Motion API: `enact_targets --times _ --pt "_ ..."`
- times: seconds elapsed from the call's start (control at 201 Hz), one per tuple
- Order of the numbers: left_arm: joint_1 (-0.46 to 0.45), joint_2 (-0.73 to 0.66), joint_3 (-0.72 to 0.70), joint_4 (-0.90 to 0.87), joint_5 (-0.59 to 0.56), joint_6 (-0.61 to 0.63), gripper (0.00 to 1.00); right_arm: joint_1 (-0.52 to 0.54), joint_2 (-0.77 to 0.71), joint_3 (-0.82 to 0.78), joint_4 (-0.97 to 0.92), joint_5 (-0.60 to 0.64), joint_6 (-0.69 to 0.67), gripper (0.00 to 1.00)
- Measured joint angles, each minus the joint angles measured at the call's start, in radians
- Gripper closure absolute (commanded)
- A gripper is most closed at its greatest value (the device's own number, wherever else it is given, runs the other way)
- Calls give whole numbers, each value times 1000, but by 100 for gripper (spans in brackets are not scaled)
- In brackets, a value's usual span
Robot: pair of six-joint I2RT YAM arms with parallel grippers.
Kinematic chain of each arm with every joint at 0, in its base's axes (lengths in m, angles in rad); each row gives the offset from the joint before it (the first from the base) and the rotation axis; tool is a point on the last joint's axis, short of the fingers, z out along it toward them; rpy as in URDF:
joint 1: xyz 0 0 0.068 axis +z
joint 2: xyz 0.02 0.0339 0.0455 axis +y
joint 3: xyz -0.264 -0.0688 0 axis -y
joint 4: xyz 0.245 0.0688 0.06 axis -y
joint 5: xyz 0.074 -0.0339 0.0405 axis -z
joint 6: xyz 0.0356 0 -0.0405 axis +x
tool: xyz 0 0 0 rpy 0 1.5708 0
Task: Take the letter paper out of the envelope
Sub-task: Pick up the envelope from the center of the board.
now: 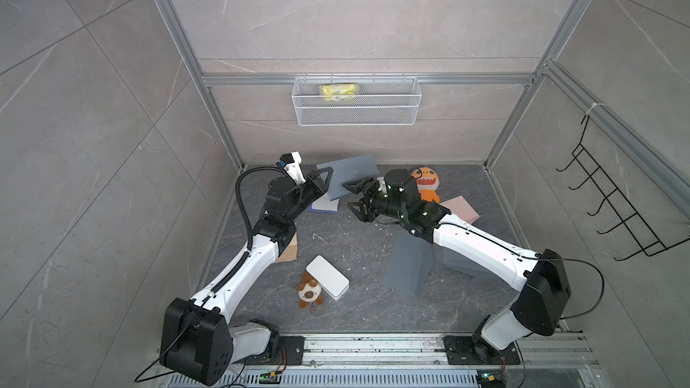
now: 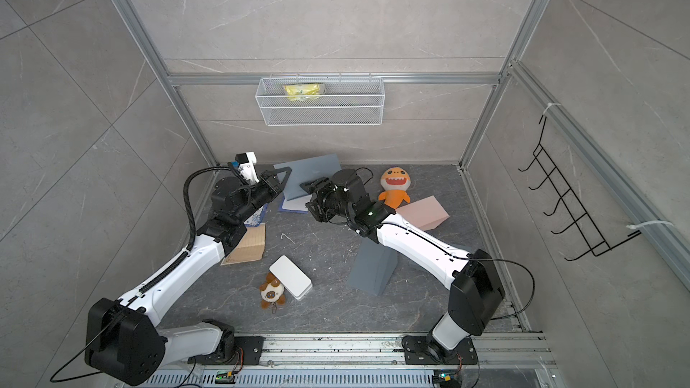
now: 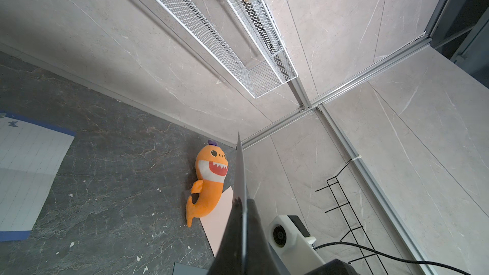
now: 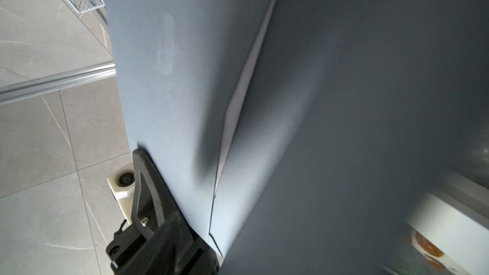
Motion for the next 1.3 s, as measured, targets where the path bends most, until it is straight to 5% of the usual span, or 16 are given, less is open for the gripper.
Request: enact_targets --times 0.393,0.607,0.741,0.801,1.015,1.304 --pt "0 -2 0 6 -13 -13 100 1 2 -2 1 27 -20 100" --pt "0 -3 0 -1 -17 -25 100 5 -13 -2 -27 48 -47 100" --pt "-4 -3 3 -44 -17 -26 38 -1 -42 9 -110 60 -128 100" --pt "-2 -4 16 -93 -14 -21 22 -11 -50 31 -162 57 -190 100" --pt "61 21 176 -325 84 60 15 -117 -54 171 -400 -58 -562 100" --pt "121 93 351 -619 319 344 4 -232 -51 257 -673 -307 -1185 100"
